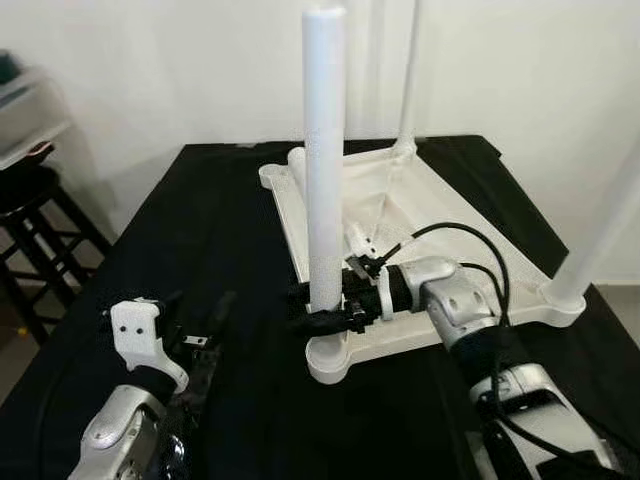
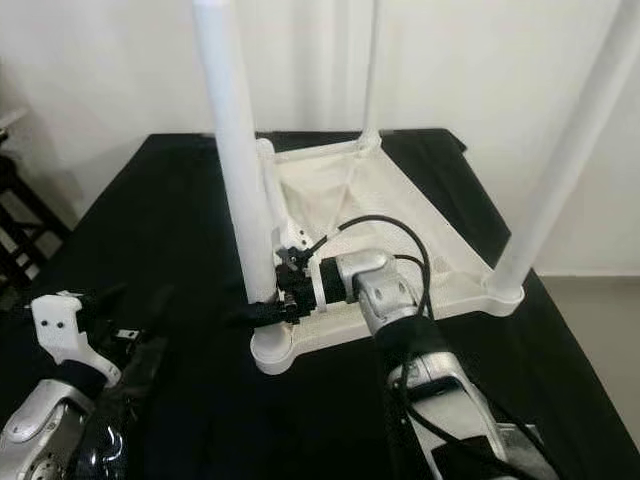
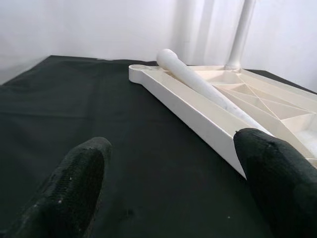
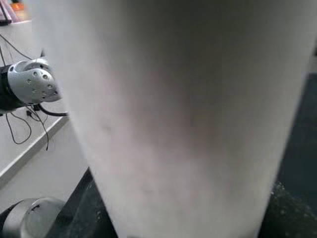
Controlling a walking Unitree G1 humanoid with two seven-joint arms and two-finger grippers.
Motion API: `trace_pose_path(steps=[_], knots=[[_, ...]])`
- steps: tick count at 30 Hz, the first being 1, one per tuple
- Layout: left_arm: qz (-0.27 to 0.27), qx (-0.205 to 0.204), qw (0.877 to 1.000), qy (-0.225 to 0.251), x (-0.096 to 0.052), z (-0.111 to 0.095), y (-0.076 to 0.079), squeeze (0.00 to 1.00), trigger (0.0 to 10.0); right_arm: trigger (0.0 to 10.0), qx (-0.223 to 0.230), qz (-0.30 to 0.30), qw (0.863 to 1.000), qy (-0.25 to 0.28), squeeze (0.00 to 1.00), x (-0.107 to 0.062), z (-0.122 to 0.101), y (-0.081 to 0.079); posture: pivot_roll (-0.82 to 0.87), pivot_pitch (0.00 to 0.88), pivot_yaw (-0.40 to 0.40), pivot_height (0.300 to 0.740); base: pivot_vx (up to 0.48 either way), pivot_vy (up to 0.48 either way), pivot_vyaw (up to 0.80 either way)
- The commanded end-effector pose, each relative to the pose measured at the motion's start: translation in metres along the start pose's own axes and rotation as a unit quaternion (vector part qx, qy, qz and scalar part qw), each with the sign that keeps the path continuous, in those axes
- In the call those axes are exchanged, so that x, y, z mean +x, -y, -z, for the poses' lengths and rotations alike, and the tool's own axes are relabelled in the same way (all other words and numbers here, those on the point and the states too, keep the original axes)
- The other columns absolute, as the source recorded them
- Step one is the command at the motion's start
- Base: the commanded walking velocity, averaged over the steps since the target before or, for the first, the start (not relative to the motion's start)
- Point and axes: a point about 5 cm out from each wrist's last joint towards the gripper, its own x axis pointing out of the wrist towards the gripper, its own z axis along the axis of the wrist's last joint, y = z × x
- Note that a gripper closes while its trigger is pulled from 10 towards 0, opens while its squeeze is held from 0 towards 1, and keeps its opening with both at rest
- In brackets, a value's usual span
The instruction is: Building children table
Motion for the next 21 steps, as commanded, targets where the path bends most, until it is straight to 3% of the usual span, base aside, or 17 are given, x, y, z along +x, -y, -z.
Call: trace_pose_path(steps=[1, 9, 10, 11, 13, 14, 15, 16, 17, 20, 21], knots=[[-0.007, 0.000, 1.000, -0.001, -0.003, 0.001, -0.001, 0.00, 10.0, 0.0, 0.019, -0.008, 1.000, -0.018, 0.00, 0.000, 0.007, 0.000, 0.00, 0.028, 0.013, 0.740, 0.000, 0.000, 0.00], [-0.006, -0.002, 1.000, 0.000, -0.003, 0.001, -0.001, 0.00, 10.0, 0.0, 0.020, 0.000, 1.000, -0.017, 0.00, -0.009, 0.013, -0.001, -0.01, 0.036, 0.018, 0.740, 0.000, 0.000, 0.00], [-0.006, -0.003, 1.000, 0.001, -0.004, 0.000, 0.000, 0.00, 10.0, 0.0, 0.014, 0.024, 0.999, -0.024, 0.00, -0.017, 0.019, -0.004, -0.02, 0.049, 0.020, 0.740, 0.000, 0.000, 0.00], [-0.005, -0.005, 1.000, 0.001, -0.005, 0.000, -0.001, 0.00, 10.0, 0.0, 0.019, 0.097, 0.994, -0.044, 0.00, -0.018, 0.032, -0.012, -0.02, 0.055, 0.013, 0.740, 0.000, 0.000, 0.00], [-0.005, -0.005, 1.000, 0.001, -0.005, 0.000, -0.001, 0.00, 10.0, 0.0, 0.019, 0.097, 0.994, -0.044, 0.00, -0.018, 0.032, -0.012, -0.02, 0.055, 0.013, 0.740, 0.000, 0.000, 0.00], [-0.005, -0.005, 1.000, 0.001, -0.006, -0.001, -0.002, 0.00, 10.0, 0.0, 0.043, 0.352, 0.934, -0.037, 0.00, 0.000, 0.041, -0.009, -0.03, 0.067, 0.014, 0.740, 0.000, 0.000, 0.00], [-0.006, -0.007, 1.000, 0.001, -0.007, -0.002, -0.004, 0.00, 10.0, 0.0, 0.062, 0.418, 0.905, -0.053, 0.00, 0.011, 0.050, -0.035, -0.03, 0.073, 0.025, 0.740, 0.000, 0.000, 0.00], [-0.006, -0.007, 1.000, 0.001, -0.007, -0.002, -0.004, 0.00, 10.0, 0.0, 0.062, 0.418, 0.905, -0.053, 0.00, 0.011, 0.050, -0.035, -0.03, 0.073, 0.025, 0.740, 0.000, 0.000, 0.00], [-0.007, -0.008, 1.000, 0.001, -0.007, -0.004, -0.006, 0.00, 10.0, 0.0, 0.076, 0.448, 0.889, -0.057, 0.00, 0.018, 0.052, -0.054, -0.03, 0.077, 0.035, 0.740, 0.000, 0.000, 0.00], [-0.007, -0.009, 1.000, 0.000, -0.006, -0.003, -0.007, 0.00, 10.0, 0.0, 0.086, 0.445, 0.890, -0.049, 0.00, 0.028, 0.052, -0.067, -0.06, 0.069, 0.055, 0.740, 0.000, 0.000, 0.00], [-0.007, -0.010, 1.000, -0.002, -0.005, -0.003, -0.007, 0.00, 10.0, 0.0, 0.088, 0.418, 0.903, -0.039, 0.00, 0.030, 0.049, -0.067, -0.05, 0.064, 0.059, 0.740, 0.000, 0.000, 0.00]])
